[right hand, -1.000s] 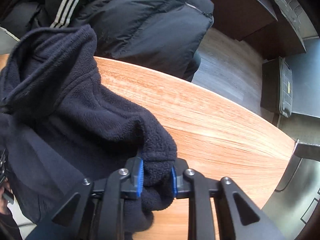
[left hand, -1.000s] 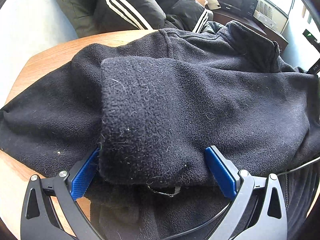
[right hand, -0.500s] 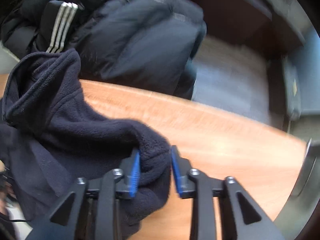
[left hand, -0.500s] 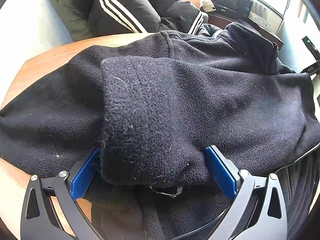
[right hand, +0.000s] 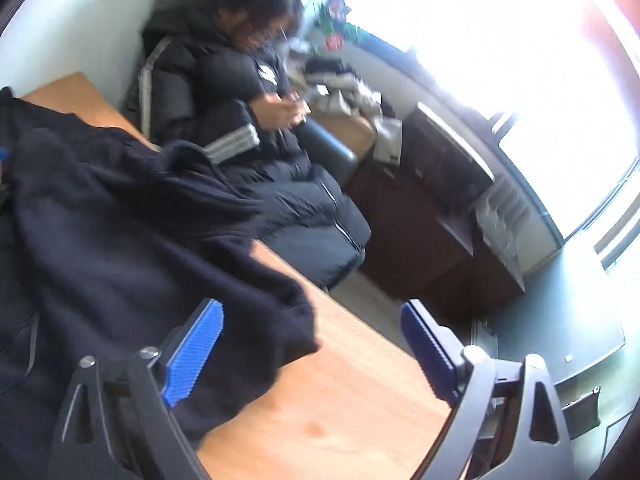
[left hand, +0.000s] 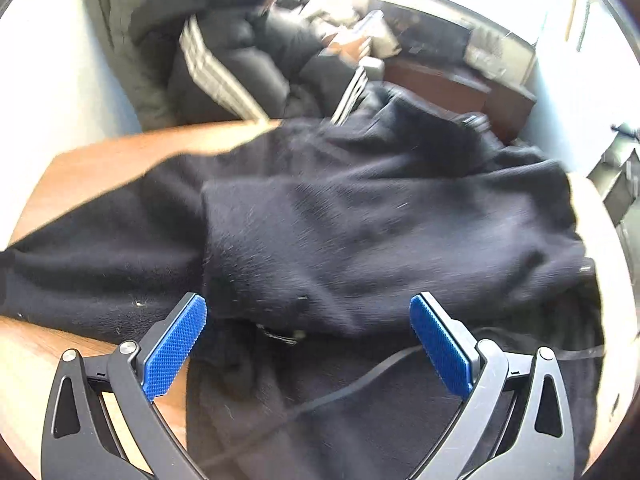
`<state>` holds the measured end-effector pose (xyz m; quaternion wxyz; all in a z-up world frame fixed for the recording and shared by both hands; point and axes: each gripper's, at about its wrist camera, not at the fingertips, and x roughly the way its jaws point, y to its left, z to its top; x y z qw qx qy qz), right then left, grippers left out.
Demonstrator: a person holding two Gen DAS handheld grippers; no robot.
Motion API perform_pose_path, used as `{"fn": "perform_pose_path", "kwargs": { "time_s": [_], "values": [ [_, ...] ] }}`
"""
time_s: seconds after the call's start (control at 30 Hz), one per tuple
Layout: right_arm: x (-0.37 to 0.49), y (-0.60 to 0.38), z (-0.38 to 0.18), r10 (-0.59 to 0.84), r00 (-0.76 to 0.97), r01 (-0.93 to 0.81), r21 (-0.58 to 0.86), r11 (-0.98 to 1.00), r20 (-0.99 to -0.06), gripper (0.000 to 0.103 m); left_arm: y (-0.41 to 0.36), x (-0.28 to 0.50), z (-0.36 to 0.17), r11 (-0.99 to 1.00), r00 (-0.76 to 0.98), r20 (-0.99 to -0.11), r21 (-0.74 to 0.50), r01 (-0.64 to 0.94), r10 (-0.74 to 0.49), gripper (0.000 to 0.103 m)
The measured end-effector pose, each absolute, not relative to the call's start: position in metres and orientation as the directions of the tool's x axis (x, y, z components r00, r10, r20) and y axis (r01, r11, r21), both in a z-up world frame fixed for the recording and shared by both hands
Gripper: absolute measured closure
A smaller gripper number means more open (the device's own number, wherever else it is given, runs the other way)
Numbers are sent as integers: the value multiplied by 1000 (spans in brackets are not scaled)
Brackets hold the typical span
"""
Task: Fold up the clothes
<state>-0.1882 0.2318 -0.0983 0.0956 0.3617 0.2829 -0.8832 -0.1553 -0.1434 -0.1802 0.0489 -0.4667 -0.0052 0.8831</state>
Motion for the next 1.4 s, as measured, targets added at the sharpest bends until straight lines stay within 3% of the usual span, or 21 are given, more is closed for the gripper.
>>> {"fn": "perform_pose_path", "kwargs": {
  "time_s": [0.17, 0.33, 0.4, 0.5, 0.57, 0.67, 0.73, 0.83, 0.87, 0.9, 1.07, 1.17, 1.27, 1.33, 1.37, 1.4],
  "values": [
    [-90, 214, -160, 57, -714, 403, -476, -782, -698, 5, -116, -157, -160, -988, -574, -807, -73, -138, 139, 0],
    [-84, 204, -233, 161, -700, 404, -571, -715, -696, 10, -102, -166, -179, -984, -545, -826, -64, -164, 145, 0],
    [-100, 216, -235, 173, -671, 352, -515, -781, -721, 46, -101, -175, -188, -985, -542, -829, -57, -165, 138, 0],
    [-113, 234, -223, 170, -651, 252, -422, -871, -740, 75, -99, -189, -196, -982, -539, -830, -49, -181, 141, 0],
    [-105, 245, -205, 164, -677, 181, -379, -907, -717, 83, -96, -197, -202, -979, -526, -837, -52, -196, 150, 0],
    [-92, 272, -188, 155, -686, 47, -255, -966, -711, 82, -88, -205, -214, -973, -504, -851, -36, -227, 149, 0],
    [-92, 302, -195, 123, -642, -58, -111, -992, -757, 74, -84, -211, -227, -969, -474, -867, -41, -242, 155, 0],
    [-100, 344, -233, 53, -521, -219, 73, -973, -852, 51, -75, -215, -245, -966, -444, -888, -1, -260, 121, 0],
    [-99, 341, -229, 85, -531, -216, 38, -976, -843, 38, -72, -216, -249, -964, -439, -892, 14, -265, 108, 0],
    [-99, 339, -224, 119, -543, -211, -2, -977, -832, 33, -72, -215, -249, -964, -443, -890, 17, -266, 106, 0],
    [-89, 318, -174, 140, -609, -87, -109, -990, -781, 26, -83, -213, -236, -965, -429, -890, -42, -259, 154, 0],
    [-77, 316, -120, 106, -684, -22, -125, -992, -722, 15, -95, -203, -213, -965, -470, -867, -46, -256, 167, 0],
    [-88, 331, -75, 49, -750, -8, -66, -998, -660, 12, -109, -196, -202, -968, -489, -854, -63, -242, 178, 0],
    [-144, 325, -75, -33, -716, 42, 4, -999, -697, 13, -116, -196, -204, -967, -482, -856, -77, -242, 189, 0],
    [-172, 322, -75, -75, -696, 66, 40, -997, -714, 20, -117, -196, -210, -969, -474, -862, -71, -237, 179, 0],
    [-196, 310, -88, -111, -659, 89, 70, -994, -744, 39, -116, -194, -218, -971, -460, -872, -65, -229, 167, 0]
  ]
}}
